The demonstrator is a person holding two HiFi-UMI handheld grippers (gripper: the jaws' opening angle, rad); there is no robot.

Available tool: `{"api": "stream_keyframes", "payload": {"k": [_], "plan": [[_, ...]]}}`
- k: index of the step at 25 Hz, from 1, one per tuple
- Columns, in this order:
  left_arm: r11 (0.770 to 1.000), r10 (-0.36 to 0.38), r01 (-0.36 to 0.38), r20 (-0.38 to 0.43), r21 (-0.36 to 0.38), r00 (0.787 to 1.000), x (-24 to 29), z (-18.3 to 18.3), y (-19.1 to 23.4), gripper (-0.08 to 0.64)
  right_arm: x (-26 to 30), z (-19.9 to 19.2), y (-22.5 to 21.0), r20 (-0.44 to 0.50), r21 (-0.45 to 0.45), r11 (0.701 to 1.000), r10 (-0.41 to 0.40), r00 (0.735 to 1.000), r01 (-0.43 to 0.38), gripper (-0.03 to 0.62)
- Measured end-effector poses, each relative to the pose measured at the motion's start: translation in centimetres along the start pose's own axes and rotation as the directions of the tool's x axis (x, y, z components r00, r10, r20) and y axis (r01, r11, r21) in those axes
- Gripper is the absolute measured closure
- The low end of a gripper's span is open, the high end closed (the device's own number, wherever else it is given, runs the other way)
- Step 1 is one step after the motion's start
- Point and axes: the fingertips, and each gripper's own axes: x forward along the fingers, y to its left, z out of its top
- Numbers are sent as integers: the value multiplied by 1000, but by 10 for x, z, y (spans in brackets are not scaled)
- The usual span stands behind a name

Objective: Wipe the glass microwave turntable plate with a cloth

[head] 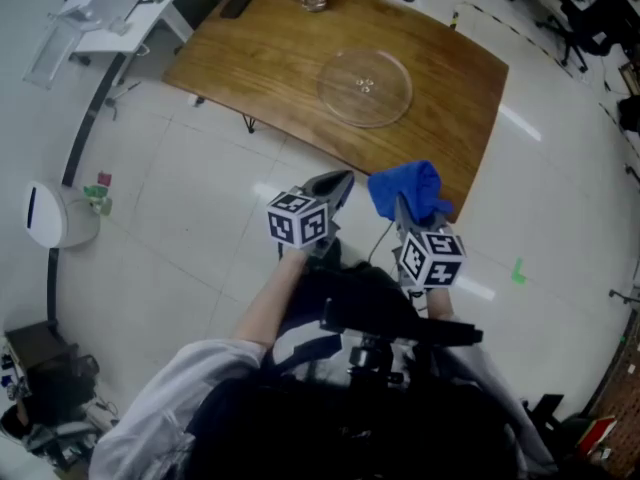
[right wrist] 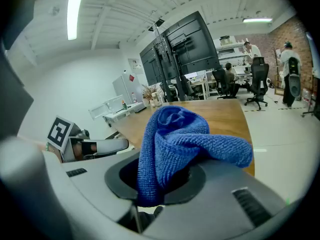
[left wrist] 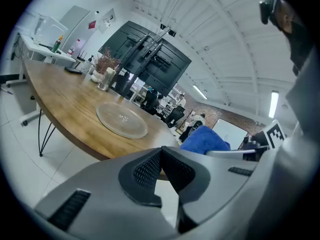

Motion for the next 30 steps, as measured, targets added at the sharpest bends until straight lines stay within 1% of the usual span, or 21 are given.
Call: {"api": "stream_keyframes", "payload": {"k": [4, 8, 11, 15, 19, 30], "plan": [[1000, -1, 1, -8, 23, 1000, -1, -23, -34, 560, -28, -14, -7, 10, -24, 999, 26, 1000, -26, 514], [999, -1, 0, 14, 52, 1000, -9, -33, -61, 560, -46, -28, -8, 16, -43, 997, 61, 998, -60, 514], [997, 3, -5, 18, 76, 1000, -17, -36, -75, 560, -54, -30, -5, 27, -49, 995, 82, 996, -81, 514], [996, 16, -19, 28, 92, 999, -26, -36, -80, 560, -59, -31, 1, 37, -62, 993, 101, 994, -99, 514], [995, 24, -26, 22, 99, 999, -27, -40, -82, 560, -62, -33, 3, 42, -77, 991, 115, 992, -112, 515], [991, -27, 25, 10, 130, 1000, -10, -41, -107, 560, -78, -32, -15, 55, -81, 994, 79, 995, -75, 514]]}}
